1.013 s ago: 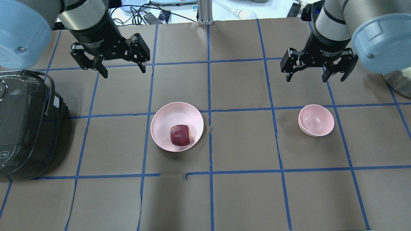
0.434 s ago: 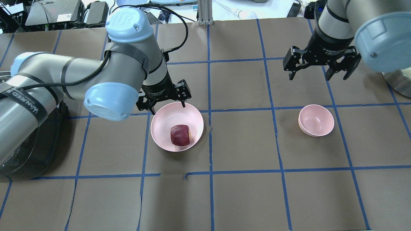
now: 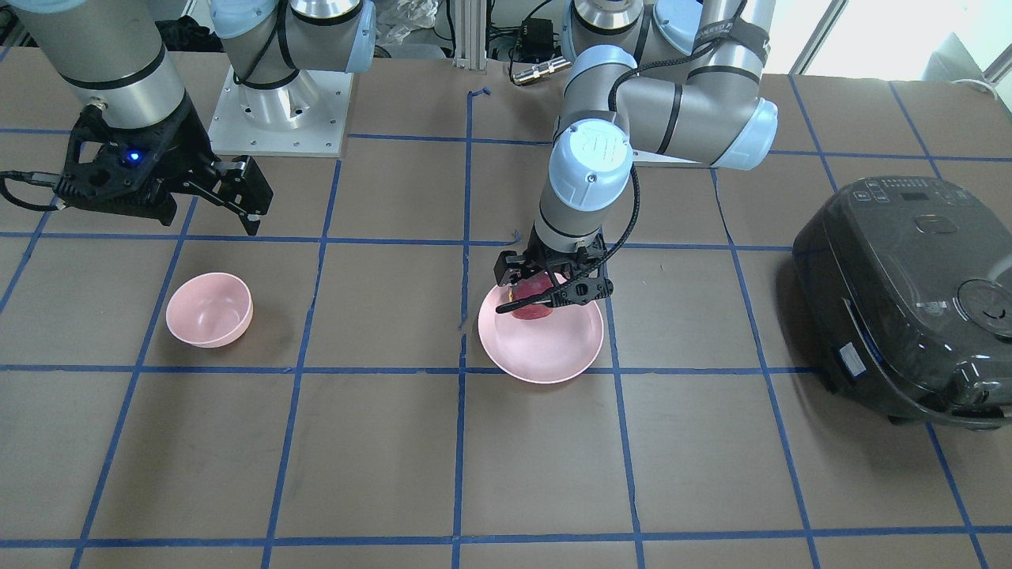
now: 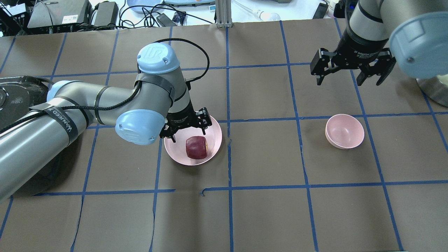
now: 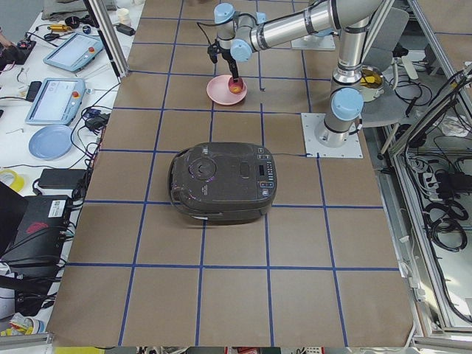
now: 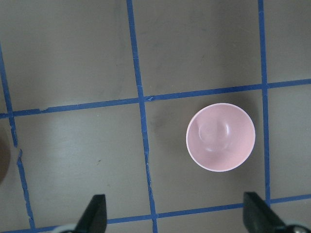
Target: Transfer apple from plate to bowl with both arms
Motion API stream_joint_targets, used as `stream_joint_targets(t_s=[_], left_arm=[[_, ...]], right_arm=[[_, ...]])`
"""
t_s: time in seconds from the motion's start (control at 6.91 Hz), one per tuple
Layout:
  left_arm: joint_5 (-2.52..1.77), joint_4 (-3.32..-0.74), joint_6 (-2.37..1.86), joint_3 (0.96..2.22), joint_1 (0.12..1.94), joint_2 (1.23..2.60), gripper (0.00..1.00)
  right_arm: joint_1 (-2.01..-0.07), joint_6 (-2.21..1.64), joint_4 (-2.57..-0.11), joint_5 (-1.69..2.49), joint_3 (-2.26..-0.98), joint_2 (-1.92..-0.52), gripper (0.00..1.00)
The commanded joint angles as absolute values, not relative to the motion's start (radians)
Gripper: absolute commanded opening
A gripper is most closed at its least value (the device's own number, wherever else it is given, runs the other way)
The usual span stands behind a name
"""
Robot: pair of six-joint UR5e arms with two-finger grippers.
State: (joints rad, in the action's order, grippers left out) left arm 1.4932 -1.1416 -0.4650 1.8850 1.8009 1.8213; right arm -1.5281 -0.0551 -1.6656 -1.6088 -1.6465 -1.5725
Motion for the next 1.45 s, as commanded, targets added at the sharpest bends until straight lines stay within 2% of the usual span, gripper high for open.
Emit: stream_joint_targets(t_s=[0.0,0.14,0.29,0.43,0.58,0.87,1.3], left_arm=[[1.437,-1.121,-0.46,1.893,1.801,1.896,1.0],[1.443,-1.121,-0.453,1.891,1.801,1.913,1.0],[1.448,-1.114,-0.437,1.888,1.801,1.927,0.7],[1.481,-1.112,-0.41,1.887,1.801,1.925,0.26],[1.499,-1.109,-0.405,1.884,1.801,1.919,0.0],[1.485,-1.118,-0.425,1.806,1.81,1.89,0.0],[1.329,-1.12,-0.76,1.66,1.879,1.91,0.0]], right_arm=[[-1.528,-0.055,-1.667,-1.612,-1.646,-1.575,1.0],[-1.528,-0.055,-1.669,-1.615,-1.646,-1.575,1.0],[-1.526,-0.042,-1.672,-1.668,-1.647,-1.572,1.0],[-1.523,-0.041,-1.675,-1.681,-1.649,-1.568,1.0],[-1.493,-0.046,-1.719,-1.672,-1.654,-1.562,1.0],[-1.335,0.092,-1.724,-1.632,-1.669,-1.545,1.0],[-1.301,0.172,-1.869,-1.638,-1.779,-1.473,1.0]])
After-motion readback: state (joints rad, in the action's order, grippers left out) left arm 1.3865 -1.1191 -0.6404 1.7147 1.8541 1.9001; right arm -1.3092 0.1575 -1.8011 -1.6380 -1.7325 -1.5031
